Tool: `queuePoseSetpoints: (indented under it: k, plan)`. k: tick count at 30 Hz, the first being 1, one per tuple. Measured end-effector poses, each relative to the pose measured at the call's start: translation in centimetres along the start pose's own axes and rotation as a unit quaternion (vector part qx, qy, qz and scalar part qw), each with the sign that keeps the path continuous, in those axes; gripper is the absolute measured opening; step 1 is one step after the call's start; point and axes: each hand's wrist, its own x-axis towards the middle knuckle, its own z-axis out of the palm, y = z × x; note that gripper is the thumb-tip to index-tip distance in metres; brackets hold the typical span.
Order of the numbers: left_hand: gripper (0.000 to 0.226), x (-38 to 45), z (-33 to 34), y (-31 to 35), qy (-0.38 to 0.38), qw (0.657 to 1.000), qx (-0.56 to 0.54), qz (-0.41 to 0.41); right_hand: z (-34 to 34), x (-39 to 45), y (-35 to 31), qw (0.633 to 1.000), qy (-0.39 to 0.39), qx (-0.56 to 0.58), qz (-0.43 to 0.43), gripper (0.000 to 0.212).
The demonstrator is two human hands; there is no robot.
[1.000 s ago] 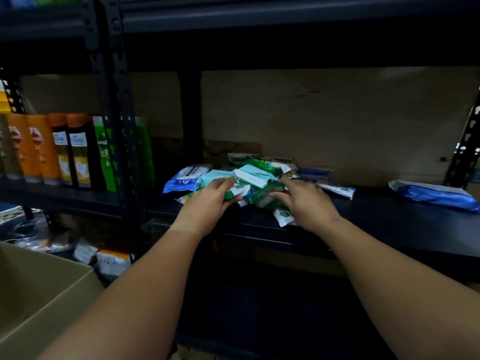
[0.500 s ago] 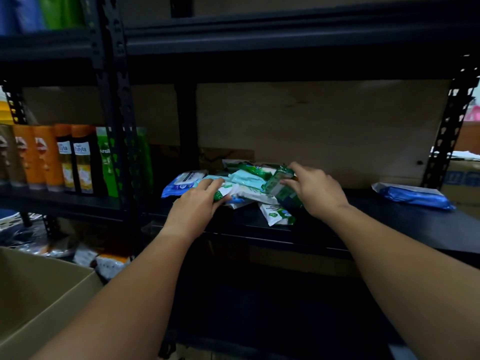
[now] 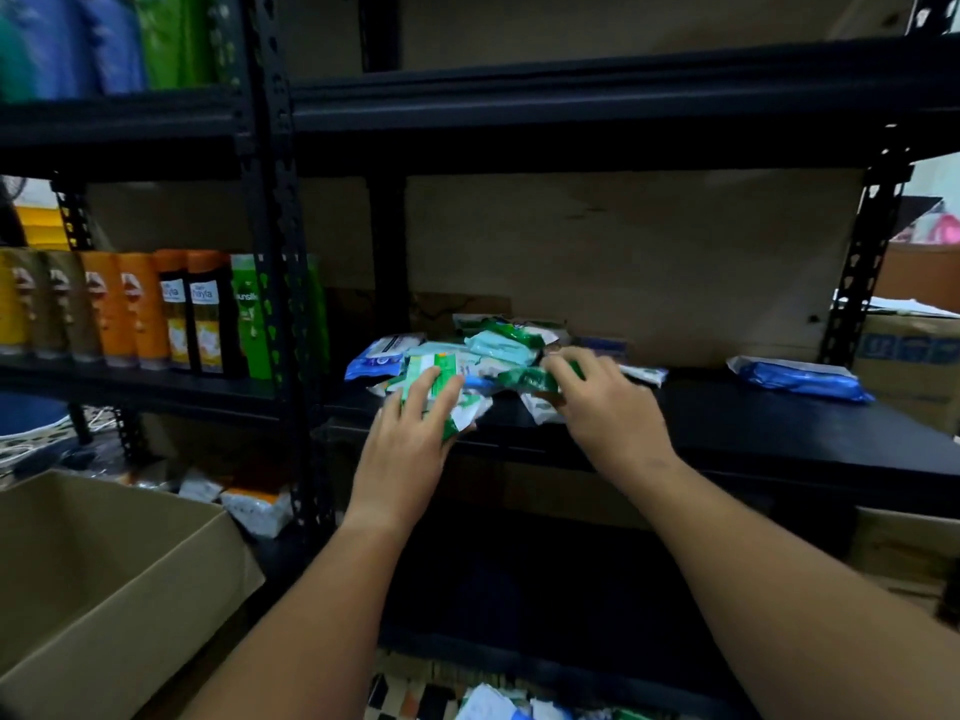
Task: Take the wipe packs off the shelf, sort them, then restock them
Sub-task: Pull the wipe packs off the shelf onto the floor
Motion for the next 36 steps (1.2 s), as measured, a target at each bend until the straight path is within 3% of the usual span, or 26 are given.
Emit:
queuePoseSetpoints:
  k: [3, 7, 10, 12, 16, 21, 23, 28, 32, 36]
  plan:
    - [0.078, -5.4, 1.5, 0.2, -0.029, 0.999, -0.028, -0.009, 2.5, -3.8, -2.5, 0.996, 0.077, 0.000, -0.051, 0.038]
    - [0.084, -12.5, 4.1, -0.7, -0.060, 0.997, -0.037, -0.042, 6.2, -8.4, -6.3, 0.993, 0.076, 0.012, -0.087, 0.036]
    - [0.080, -17.3, 6.0, -1.9, -0.113, 0.988, -0.038, -0.095, 9.1, -11.6, -9.0, 0.995, 0.012, 0.048, -0.090, 0.040]
    - [0.081, -20.5, 7.5, -2.9, -0.162, 0.976, -0.027, -0.143, 11.4, -13.7, -10.7, 0.990, -0.076, 0.081, -0.086, 0.058]
    - [0.088, -25.4, 9.8, -4.5, -0.257, 0.944, 0.001, -0.209, 15.1, -17.0, -13.6, 0.959, -0.240, 0.121, -0.090, 0.071]
    - [0.081, -30.0, 13.0, -5.7, -0.347, 0.887, 0.015, -0.305, 18.0, -19.6, -16.8, 0.916, -0.356, 0.161, -0.087, 0.078]
    - [0.088, -30.9, 13.4, -5.6, -0.385, 0.865, 0.014, -0.321, 18.4, -20.2, -17.7, 0.902, -0.387, 0.168, -0.092, 0.086]
    - [0.087, -32.5, 14.5, -6.1, -0.399, 0.858, 0.037, -0.321, 21.0, -22.2, -19.6, 0.874, -0.419, 0.218, -0.115, 0.099]
    - [0.077, -33.6, 14.8, -6.2, -0.412, 0.836, -0.021, -0.360, 23.5, -22.7, -20.8, 0.879, -0.389, 0.246, -0.125, 0.108]
    - [0.096, -35.3, 14.8, -5.8, -0.529, 0.790, -0.078, -0.301, 25.1, -23.2, -21.3, 0.830, -0.465, 0.272, -0.148, 0.099]
